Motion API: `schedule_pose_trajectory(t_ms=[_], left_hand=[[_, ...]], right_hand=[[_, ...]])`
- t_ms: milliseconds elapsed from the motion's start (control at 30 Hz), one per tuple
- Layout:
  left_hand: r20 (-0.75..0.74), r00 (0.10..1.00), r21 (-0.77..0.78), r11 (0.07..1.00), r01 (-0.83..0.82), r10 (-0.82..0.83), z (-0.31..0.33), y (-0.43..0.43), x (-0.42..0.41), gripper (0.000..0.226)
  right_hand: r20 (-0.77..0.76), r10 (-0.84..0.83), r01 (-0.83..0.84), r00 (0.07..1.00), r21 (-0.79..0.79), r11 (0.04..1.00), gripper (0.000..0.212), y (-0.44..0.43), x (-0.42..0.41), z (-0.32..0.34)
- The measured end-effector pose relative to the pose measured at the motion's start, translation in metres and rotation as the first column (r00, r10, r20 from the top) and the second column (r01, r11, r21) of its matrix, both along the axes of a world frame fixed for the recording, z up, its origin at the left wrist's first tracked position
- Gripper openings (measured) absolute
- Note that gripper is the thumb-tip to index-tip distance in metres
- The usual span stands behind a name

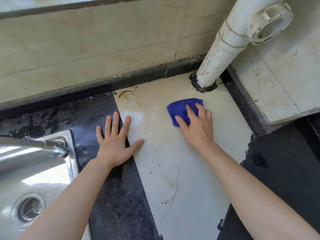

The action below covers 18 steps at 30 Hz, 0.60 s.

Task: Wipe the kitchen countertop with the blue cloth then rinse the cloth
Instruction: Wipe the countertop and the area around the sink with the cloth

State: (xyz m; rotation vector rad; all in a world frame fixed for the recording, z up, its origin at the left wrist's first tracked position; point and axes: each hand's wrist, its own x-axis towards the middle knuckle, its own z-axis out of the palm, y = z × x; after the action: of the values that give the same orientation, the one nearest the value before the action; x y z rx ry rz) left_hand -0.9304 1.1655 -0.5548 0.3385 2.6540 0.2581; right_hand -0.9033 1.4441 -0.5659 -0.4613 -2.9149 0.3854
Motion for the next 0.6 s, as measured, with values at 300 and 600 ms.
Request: schedule_pose_trajectory(t_ms=[300,600], left_hand=[[-0.313,0.939,0.018,0.989,-0.144,0.143,0.018,-0.092,0.036,0.064],[-0.428,0.902,0.039,0.999,-0.037,0.05,0.016,-0.103,0.078,0.063]], right_hand=[[0.046,-0.062,0.062,0.997,0.005,0.998,0.069,-0.134,-0.113,0.01],[0.01,0.218,-0.217,0.976,-0.052,0.975,0.062,-0.093,-0.075,0.008]])
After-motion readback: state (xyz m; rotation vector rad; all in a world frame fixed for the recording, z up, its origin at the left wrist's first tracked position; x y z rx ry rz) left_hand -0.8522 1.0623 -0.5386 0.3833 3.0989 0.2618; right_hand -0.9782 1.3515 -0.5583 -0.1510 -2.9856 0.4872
